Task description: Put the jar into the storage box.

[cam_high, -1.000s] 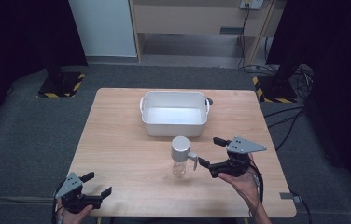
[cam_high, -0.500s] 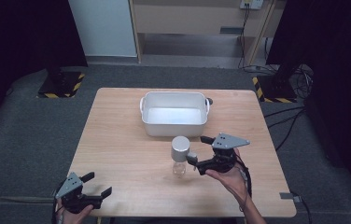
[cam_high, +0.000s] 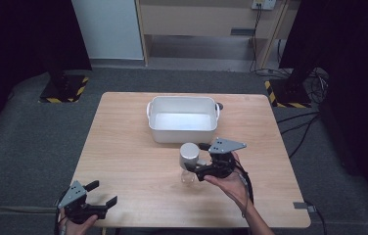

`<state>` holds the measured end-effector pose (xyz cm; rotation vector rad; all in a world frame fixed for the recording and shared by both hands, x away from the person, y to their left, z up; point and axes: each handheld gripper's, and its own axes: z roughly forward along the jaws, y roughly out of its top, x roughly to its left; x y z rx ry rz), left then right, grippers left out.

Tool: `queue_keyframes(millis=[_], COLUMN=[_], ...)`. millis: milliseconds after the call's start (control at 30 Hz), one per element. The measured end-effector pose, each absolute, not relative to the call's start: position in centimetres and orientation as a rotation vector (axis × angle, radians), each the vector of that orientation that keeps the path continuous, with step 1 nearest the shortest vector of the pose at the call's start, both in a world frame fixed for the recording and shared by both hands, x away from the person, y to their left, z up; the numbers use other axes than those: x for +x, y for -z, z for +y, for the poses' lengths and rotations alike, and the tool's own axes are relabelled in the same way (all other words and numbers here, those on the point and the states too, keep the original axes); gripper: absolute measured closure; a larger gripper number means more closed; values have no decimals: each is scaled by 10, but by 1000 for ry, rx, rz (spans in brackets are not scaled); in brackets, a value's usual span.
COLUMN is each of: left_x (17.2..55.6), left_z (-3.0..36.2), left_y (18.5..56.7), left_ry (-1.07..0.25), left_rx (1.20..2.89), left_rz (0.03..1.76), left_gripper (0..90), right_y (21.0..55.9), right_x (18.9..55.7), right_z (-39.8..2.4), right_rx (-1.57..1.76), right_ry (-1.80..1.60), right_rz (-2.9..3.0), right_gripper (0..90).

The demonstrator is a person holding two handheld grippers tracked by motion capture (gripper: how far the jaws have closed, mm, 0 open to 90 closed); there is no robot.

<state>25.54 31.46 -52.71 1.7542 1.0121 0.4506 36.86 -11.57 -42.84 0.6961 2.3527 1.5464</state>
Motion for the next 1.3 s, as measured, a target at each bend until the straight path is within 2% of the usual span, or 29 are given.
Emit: queue_keyframes(millis=[267,467,1300], left_x=[255,255,255], left_z=[314,315,316], left_y=[527,527,527], left_ry=[-450,-451,-451], left_rx=[1756,1753,1751], left_rz=[1009,1010,1012], left_gripper=[9,9,9], right_y=[434,439,425], right_x=[372,376,379], right_z=[-106,-104,-102], right_rx=[688,687,658], right_ry=[-1533,-1506,-1451], right_rz=[2383,2395,2378], right_gripper=[190,302,317])
